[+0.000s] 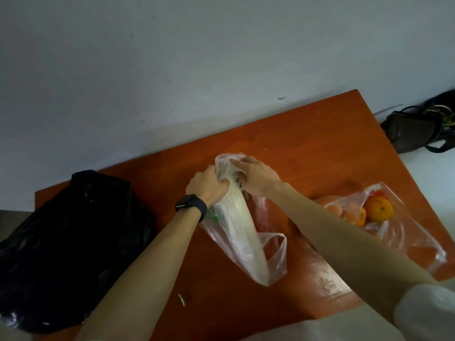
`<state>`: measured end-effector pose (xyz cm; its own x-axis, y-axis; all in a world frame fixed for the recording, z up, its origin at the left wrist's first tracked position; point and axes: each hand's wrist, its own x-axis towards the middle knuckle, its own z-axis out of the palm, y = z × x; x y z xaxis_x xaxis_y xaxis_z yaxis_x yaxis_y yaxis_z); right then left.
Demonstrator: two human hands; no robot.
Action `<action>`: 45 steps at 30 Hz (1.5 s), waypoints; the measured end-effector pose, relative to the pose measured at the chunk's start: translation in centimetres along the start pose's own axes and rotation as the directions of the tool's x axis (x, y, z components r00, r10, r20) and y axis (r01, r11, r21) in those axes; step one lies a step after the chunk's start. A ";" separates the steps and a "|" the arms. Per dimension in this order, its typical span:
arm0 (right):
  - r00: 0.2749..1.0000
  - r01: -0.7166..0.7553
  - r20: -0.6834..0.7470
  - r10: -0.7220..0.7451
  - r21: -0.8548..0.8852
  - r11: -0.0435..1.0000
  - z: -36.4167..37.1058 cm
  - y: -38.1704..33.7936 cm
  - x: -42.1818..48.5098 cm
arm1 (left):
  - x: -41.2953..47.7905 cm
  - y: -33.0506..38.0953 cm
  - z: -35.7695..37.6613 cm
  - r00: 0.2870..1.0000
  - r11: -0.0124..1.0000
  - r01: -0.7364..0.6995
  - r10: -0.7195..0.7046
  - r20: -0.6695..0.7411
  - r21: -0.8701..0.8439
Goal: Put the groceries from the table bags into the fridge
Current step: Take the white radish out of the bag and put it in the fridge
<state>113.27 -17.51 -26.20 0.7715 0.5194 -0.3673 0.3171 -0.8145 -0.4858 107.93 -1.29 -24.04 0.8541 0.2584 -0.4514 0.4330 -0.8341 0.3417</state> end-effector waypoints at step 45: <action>0.961 -0.277 0.060 0.271 0.280 0.919 1.3 -1.5 -1.8 | 1.8 -1.4 1.1 0.989 0.816 -0.143 0.145 0.041 0.560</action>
<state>110.70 -16.87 -25.81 0.7938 0.2939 -0.5324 -0.0762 -0.8205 -0.5666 108.49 -0.16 -26.23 0.8951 0.1145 -0.4309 0.0699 -0.9905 -0.1181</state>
